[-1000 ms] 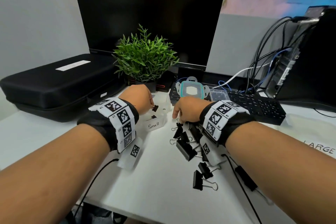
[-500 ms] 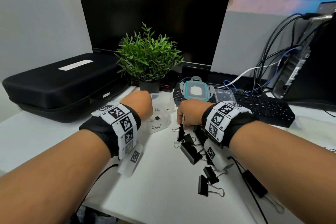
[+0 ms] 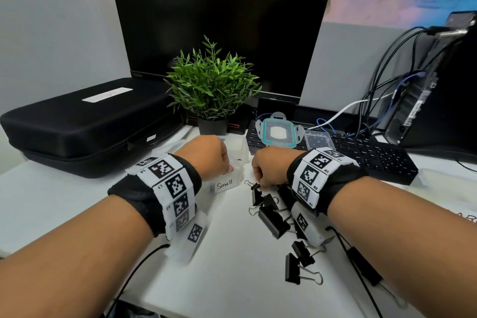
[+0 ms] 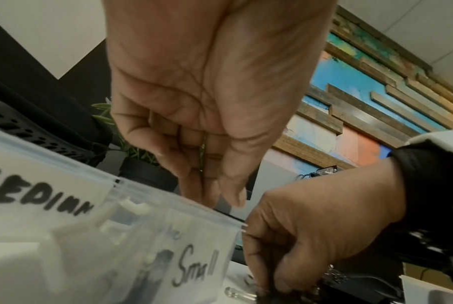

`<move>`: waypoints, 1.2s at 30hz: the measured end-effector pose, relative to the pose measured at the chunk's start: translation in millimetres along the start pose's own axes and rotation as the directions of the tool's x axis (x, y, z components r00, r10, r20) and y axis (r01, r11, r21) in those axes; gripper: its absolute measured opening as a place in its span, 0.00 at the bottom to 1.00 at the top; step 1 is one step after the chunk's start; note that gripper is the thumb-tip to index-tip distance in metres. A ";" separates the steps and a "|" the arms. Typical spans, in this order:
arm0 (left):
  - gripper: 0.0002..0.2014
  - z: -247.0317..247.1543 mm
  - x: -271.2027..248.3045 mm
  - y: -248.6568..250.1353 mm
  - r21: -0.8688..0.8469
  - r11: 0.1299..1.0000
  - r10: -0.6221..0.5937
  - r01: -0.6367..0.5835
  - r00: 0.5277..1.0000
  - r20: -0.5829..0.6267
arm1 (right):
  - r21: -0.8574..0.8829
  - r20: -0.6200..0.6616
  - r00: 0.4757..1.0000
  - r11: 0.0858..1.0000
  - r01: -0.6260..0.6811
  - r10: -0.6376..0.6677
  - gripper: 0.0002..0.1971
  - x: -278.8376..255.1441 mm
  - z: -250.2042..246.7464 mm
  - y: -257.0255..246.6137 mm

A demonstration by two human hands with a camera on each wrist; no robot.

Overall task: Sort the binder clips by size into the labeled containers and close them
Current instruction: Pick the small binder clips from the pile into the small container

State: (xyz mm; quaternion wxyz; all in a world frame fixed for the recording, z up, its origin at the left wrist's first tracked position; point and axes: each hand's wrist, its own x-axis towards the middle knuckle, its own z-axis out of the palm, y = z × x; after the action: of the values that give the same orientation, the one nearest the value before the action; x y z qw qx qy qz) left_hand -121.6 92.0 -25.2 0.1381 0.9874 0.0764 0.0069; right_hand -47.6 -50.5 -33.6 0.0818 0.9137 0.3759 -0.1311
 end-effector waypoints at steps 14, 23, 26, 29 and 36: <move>0.08 11.6 9.8 54.2 -0.062 0.991 0.115 -0.117 0.993 -0.030 | 0.502 -0.314 0.941 0.863 0.050 0.129 0.14 -37.8 -0.9 18.9; 0.07 15.1 8.0 70.1 -0.045 0.984 0.174 -0.174 0.985 -0.004 | 0.576 -0.321 0.930 0.816 0.040 0.181 0.14 -54.8 6.0 30.9; 0.07 17.1 7.7 71.3 -0.027 0.981 0.193 -0.192 0.981 0.031 | 0.543 -0.337 0.925 0.839 0.037 0.177 0.13 -57.6 7.5 31.3; 0.09 12.9 6.3 69.5 -0.018 0.982 0.187 -0.187 0.982 0.019 | 0.505 -0.306 0.937 0.863 0.011 0.167 0.10 -62.4 4.8 35.3; 0.10 15.3 8.5 66.8 -0.038 0.987 0.157 -0.157 0.988 0.009 | 0.511 -0.237 0.949 0.857 -0.061 0.209 0.06 -69.5 10.2 52.7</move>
State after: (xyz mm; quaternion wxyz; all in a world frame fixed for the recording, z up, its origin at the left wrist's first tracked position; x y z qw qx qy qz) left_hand -102.6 25.7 -21.6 0.1560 0.9877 -0.0024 0.0134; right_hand -59.6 -136.4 -19.7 -0.2019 0.9372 0.2715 -0.0849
